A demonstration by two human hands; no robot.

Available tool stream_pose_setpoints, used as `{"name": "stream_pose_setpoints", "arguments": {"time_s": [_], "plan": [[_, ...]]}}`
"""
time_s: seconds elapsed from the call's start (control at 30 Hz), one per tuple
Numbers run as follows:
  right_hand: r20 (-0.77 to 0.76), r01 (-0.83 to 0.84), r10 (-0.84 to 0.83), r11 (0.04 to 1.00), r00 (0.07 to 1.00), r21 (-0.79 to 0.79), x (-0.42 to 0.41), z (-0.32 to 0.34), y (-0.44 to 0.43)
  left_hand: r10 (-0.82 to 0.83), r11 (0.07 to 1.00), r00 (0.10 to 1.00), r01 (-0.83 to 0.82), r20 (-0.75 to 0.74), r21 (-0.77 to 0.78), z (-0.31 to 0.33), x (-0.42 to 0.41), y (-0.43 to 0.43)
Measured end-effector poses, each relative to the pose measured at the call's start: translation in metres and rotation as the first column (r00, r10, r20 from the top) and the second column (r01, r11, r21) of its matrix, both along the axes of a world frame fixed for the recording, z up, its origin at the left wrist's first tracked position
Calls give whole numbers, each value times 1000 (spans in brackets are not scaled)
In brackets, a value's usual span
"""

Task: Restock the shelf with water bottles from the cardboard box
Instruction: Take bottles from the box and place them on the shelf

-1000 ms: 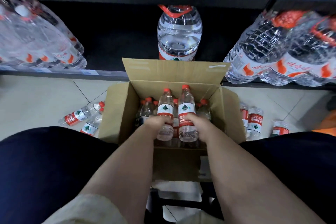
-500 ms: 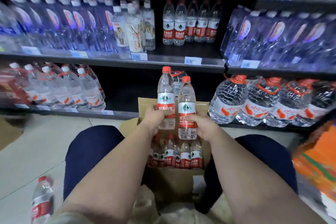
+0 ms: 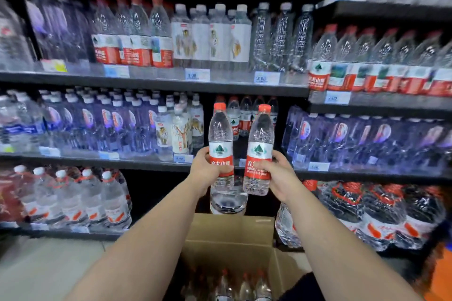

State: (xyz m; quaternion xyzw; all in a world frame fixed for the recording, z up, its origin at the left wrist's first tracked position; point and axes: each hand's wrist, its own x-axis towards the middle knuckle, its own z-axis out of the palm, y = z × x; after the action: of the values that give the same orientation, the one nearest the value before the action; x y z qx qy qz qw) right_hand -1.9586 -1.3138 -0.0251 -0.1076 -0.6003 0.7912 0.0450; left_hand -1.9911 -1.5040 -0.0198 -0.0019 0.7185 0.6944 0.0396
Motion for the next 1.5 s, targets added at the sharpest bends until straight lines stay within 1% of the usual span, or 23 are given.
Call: {"name": "stream_pose_setpoints", "arguments": {"time_s": [0.13, 0.23, 0.3, 0.37, 0.47, 0.57, 0.7, 0.83, 1.07, 1.23, 1.33, 1.5], "plan": [[25, 36, -37, 999, 999, 17, -41, 7, 10, 1, 998, 1000, -1, -4, -59, 5, -40, 12], [53, 34, -38, 997, 998, 62, -76, 4, 22, -26, 988, 998, 17, -55, -153, 6, -80, 20], [72, 37, -42, 997, 996, 66, -104, -2, 32, -37, 980, 998, 26, -53, -198, 8, -106, 27], [79, 40, -44, 998, 996, 54, -133, -9, 42, -38, 980, 999, 30, -39, -197, 8, -135, 38], [59, 32, -34, 999, 998, 42, -181, -16, 57, -20, 989, 999, 14, -33, -149, 7, -180, 60], [18, 48, -50, 994, 999, 98, -226, -25, 73, 9, 993, 999, -13, -35, -116, -3, -222, 82], [-10, 75, -74, 986, 997, 151, -263, -47, 86, 25, 987, 996, -39, -88, -158, -35, -252, 104], [-9, 58, -57, 969, 998, 239, -281, -72, 93, 16, 981, 992, -40, -122, -192, -62, -266, 113], [-57, -12, 22, 984, 998, 178, -288, -89, 106, -31, 992, 994, 17, -107, -127, -80, -278, 113], [-82, -67, 81, 985, 993, 161, -280, -96, 114, -107, 980, 986, 83, -128, -182, -85, -276, 111], [-69, -91, 107, 974, 992, 208, -272, -92, 119, -138, 970, 979, 104, -148, -218, -88, -276, 109], [-65, -110, 130, 963, 989, 245, -260, -85, 127, -143, 963, 984, 113, -110, -244, -94, -278, 99]]}}
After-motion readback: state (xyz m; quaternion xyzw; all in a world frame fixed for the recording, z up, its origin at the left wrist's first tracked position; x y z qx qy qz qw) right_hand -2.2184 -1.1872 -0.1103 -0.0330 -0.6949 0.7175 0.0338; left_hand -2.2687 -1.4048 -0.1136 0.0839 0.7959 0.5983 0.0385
